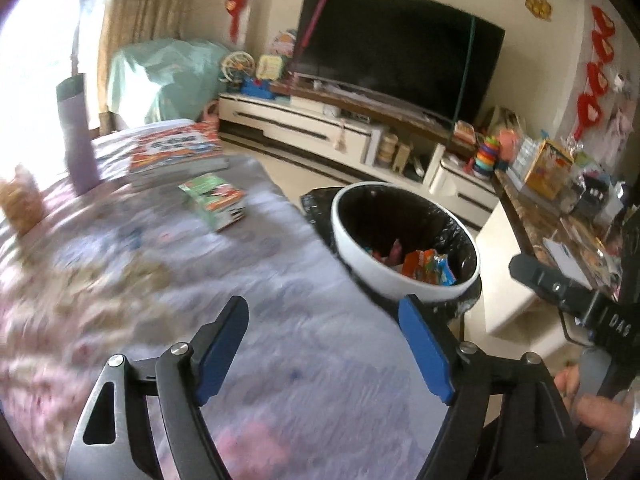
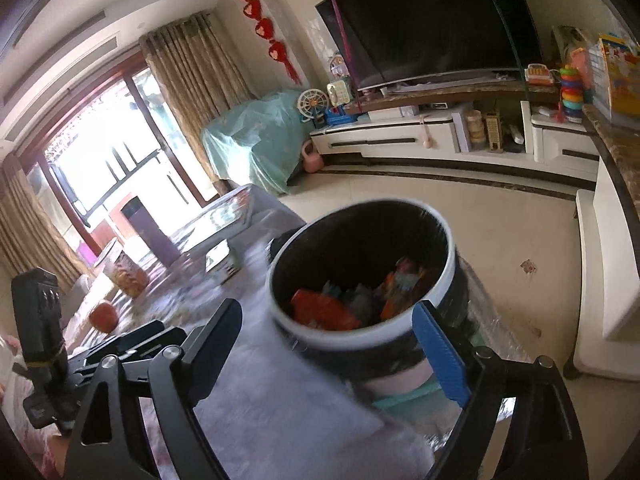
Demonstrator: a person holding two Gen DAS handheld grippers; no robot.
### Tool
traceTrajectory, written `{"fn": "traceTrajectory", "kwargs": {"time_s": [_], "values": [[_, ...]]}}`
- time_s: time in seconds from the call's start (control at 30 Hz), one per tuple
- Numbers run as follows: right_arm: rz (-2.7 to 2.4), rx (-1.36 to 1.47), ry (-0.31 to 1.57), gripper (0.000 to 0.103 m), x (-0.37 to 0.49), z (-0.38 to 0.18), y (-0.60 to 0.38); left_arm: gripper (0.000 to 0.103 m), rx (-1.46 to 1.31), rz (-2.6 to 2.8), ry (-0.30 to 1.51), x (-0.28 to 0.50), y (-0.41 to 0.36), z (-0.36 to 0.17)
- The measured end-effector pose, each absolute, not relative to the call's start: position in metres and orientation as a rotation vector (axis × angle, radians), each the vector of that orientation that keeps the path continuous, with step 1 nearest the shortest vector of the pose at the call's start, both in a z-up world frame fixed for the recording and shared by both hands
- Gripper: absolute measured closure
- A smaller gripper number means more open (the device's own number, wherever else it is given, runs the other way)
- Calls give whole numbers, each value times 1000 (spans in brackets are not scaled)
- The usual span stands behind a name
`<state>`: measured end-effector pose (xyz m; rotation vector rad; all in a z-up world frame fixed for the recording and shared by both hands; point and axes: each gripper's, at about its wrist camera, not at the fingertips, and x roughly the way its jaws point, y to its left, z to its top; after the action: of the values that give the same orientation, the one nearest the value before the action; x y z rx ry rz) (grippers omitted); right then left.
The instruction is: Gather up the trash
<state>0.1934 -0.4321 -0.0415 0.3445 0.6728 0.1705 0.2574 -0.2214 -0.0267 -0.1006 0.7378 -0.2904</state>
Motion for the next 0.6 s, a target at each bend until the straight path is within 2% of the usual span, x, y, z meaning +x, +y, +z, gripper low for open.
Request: {"fn": "traceTrajectory", "kwargs": {"time_s": [0.13,0.23,0.4,0.47,0.5,0.6], "values": [[155,326,651,13,171,-44,-414,25,-122,-254,699,218,-199,-27],[122,288,619,6,157,-38,-403,25,-140,-229,661,196,-182,-22],[82,164,493,2,137,-3,-383,24,-125,-198,566,163,-170,1],[70,123,427,0,128,12,-375,11,-123,-191,510,147,-166,13],[61,105,392,0,122,18,-371,0,-123,-179,480,138,-165,18],[37,58,310,0,112,25,-361,0,-94,-130,403,114,-165,19]]}}
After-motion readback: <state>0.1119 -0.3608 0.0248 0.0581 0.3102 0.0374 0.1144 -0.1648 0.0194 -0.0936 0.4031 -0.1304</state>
